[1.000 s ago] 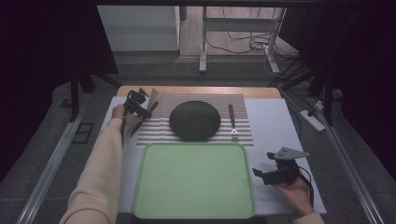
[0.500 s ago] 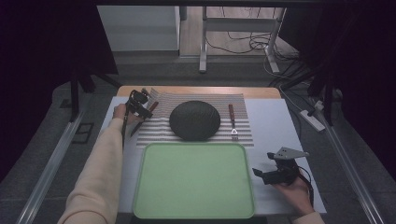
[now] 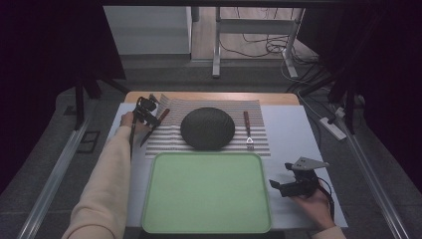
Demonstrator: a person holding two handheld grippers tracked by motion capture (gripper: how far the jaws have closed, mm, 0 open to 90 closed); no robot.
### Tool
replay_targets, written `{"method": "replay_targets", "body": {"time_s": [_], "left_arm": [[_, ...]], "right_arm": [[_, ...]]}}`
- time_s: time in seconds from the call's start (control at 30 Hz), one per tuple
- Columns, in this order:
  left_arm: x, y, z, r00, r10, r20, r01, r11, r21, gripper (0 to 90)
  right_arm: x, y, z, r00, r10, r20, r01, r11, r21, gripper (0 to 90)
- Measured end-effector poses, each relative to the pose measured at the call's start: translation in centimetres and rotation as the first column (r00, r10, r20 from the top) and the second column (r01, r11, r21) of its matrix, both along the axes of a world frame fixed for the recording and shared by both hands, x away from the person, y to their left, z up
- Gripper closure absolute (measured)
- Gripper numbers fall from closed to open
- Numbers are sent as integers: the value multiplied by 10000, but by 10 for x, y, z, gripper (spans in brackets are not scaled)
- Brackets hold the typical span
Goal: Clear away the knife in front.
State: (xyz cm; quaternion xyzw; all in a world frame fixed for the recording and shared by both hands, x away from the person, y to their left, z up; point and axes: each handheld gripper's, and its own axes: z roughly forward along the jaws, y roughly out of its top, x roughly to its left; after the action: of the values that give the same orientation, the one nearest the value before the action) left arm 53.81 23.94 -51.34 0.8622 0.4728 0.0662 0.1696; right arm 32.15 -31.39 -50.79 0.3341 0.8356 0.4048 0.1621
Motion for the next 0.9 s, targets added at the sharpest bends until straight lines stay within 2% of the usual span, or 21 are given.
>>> {"method": "replay_targets", "body": {"time_s": [0.43, 0.57, 0.67, 0.8, 0.9], "left_arm": [[-1, 1, 0, 9999, 135, -21, -135, 9999, -83, 774], [0, 0, 0, 9999, -98, -48, 99, 9999, 58, 768], [4, -1, 2, 9988, -406, -282, 412, 9989, 206, 754], [6, -1, 3, 9976, -501, -475, 512, 9985, 217, 744], [6, 0, 3, 9976, -499, -482, 508, 9985, 188, 747]], "right_arm": [[0, 0, 0, 10000, -32, -5, 32, 10000, -36, 78], [0, 0, 0, 10000, -41, 7, 41, 10000, -41, 78], [0, 0, 0, 10000, -52, 8, 53, 9999, -93, 78], [1, 0, 0, 10000, -74, -5, 74, 9999, -138, 78], [1, 0, -1, 10000, -86, -33, 85, 9999, -133, 78]]}}
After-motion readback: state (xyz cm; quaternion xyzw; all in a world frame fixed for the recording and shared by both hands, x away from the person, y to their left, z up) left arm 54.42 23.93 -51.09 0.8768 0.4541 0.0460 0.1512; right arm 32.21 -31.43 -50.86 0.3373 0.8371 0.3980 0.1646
